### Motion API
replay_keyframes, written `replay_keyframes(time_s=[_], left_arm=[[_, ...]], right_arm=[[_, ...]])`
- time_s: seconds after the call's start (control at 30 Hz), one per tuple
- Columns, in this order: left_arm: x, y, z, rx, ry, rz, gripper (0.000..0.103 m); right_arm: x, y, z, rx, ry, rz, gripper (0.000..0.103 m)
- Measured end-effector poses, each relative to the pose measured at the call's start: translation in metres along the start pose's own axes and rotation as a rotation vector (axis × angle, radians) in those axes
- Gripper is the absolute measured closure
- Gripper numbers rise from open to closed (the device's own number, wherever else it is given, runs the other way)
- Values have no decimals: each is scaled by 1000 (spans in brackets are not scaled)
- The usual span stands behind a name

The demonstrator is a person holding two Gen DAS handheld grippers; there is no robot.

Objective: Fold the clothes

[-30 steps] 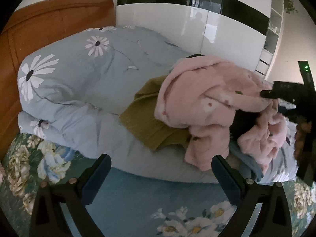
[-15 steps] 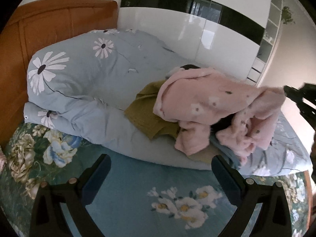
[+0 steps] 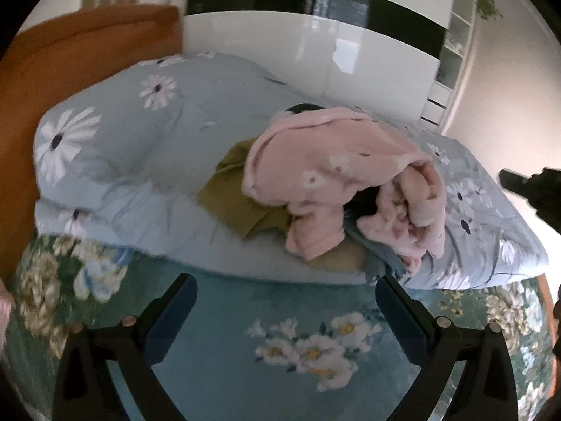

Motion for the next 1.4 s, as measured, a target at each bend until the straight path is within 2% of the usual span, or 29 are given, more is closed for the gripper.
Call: replay_keyframes(time_s=[0.1, 0.17, 0.23, 0.37, 0.5, 0.53, 0.57, 0.63, 0.77, 0.9, 1.03, 1.13, 1.4], left_arm=[[-18, -14, -15, -43, -4, -12, 0], [-26, -12, -15, -32, -5, -9, 0], [-34, -11, -15, -21, -6, -7, 0], [-48, 5, -6, 34, 16, -5, 0], [-49, 27, 1, 68, 21, -38, 0], [-48, 32, 3, 72, 22, -48, 0], [-46, 38, 4, 81, 24, -55, 0], [-42, 47, 8, 107, 28, -57, 0], [-27, 59, 15, 162, 26, -38, 0], [-6, 57, 26, 171, 18, -19, 0], [16, 46, 40, 164, 17, 23, 0], [31, 36, 52, 135, 15, 54, 0], [39, 4, 94, 95, 81, 141, 0]], right_arm=[[-32, -2, 1, 63, 52, 63, 95], [-56, -3, -2, 123, 78, 112, 87], [-81, -5, -7, 183, 100, 161, 73], [-125, -10, -21, 248, 126, 245, 71], [-146, -16, -35, 231, 113, 291, 73], [-145, -18, -39, 209, 98, 292, 89], [-140, -20, -44, 176, 77, 279, 92], [-116, -23, -55, 112, -3, 242, 92], [-54, -19, -72, 67, -149, 187, 93], [20, -25, -70, 5, -258, 123, 93], [95, -20, -44, 29, -324, 77, 93], [133, -22, -6, 74, -317, 84, 93], [102, -112, 154, -25, 61, 241, 93]])
Point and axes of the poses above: each gripper's, at about its wrist camera, not at the fingertips, and x roughly against the way its jaws point, y to its left, z to its underside, the point moved 6 cm from there along -x, roughly the way its jaws point, and after that the axes turned 2 degrees about y, right-handed, at the moved point
